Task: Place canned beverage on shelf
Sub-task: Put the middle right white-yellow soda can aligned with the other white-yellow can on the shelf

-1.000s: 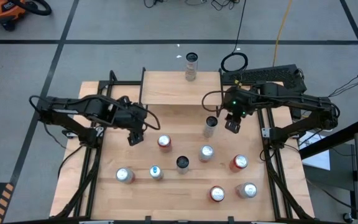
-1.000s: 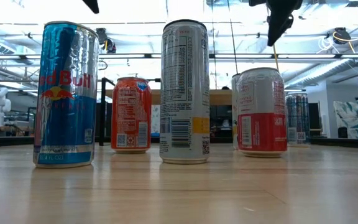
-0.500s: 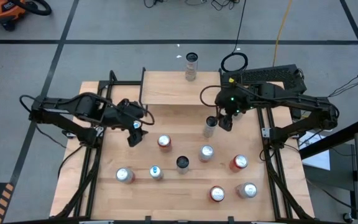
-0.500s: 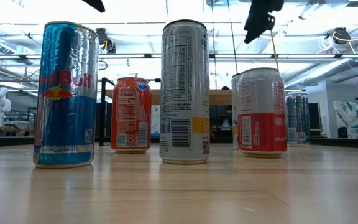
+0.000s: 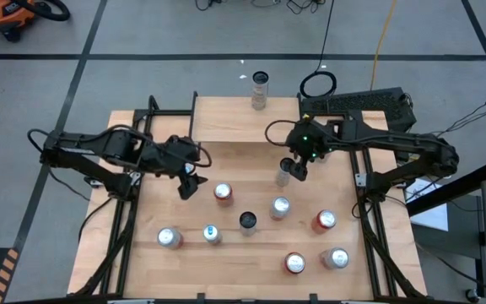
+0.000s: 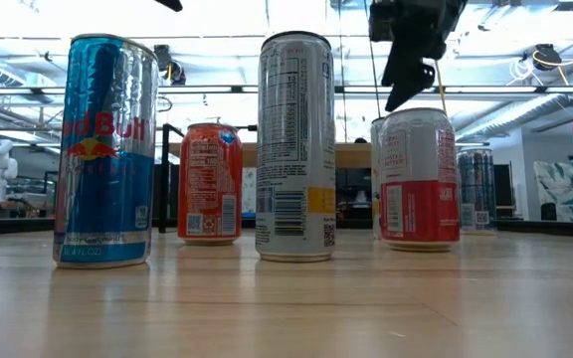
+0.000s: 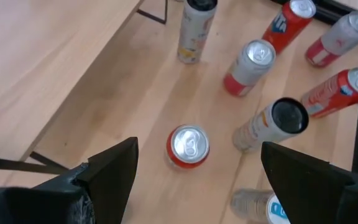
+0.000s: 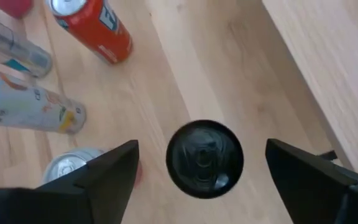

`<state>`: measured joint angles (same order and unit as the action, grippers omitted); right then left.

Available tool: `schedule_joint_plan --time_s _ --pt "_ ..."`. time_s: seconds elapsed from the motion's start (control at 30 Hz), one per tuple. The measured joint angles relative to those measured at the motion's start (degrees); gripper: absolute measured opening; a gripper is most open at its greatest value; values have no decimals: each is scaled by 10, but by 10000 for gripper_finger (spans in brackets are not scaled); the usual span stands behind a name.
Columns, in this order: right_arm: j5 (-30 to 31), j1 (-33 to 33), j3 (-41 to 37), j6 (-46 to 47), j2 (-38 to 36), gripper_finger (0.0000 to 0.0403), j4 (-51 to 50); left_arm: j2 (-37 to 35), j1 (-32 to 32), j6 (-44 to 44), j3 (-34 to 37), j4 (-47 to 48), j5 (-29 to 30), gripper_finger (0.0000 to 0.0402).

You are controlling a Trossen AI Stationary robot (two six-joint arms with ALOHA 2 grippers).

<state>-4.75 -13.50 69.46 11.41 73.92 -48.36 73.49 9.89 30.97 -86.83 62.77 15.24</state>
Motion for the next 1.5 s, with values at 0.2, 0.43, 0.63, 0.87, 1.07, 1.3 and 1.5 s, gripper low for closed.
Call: schedule_joint_plan --time_s 0.2,0.43,0.63,0.87,1.07,1.3,1.5 --pt "-13 0 -30 -15 0 331 39 3 0 -17 0 -11 1 340" --pt "-13 0 -63 -20 1 332 73 3 0 -18 0 -9 1 340" --pt "-11 0 -71 -25 13 332 79 3 0 -18 0 -9 -2 340" --pt "-11 0 -71 -41 57 324 81 3 0 -29 0 -8 -4 340" --pt "-12 0 -71 -23 71 297 65 3 0 -29 0 -8 -4 340" --pt "-12 0 -71 -21 70 261 62 3 0 -33 0 -8 -5 340" --pt "-11 0 -71 -13 69 234 64 3 -1 -44 0 -8 -5 340"
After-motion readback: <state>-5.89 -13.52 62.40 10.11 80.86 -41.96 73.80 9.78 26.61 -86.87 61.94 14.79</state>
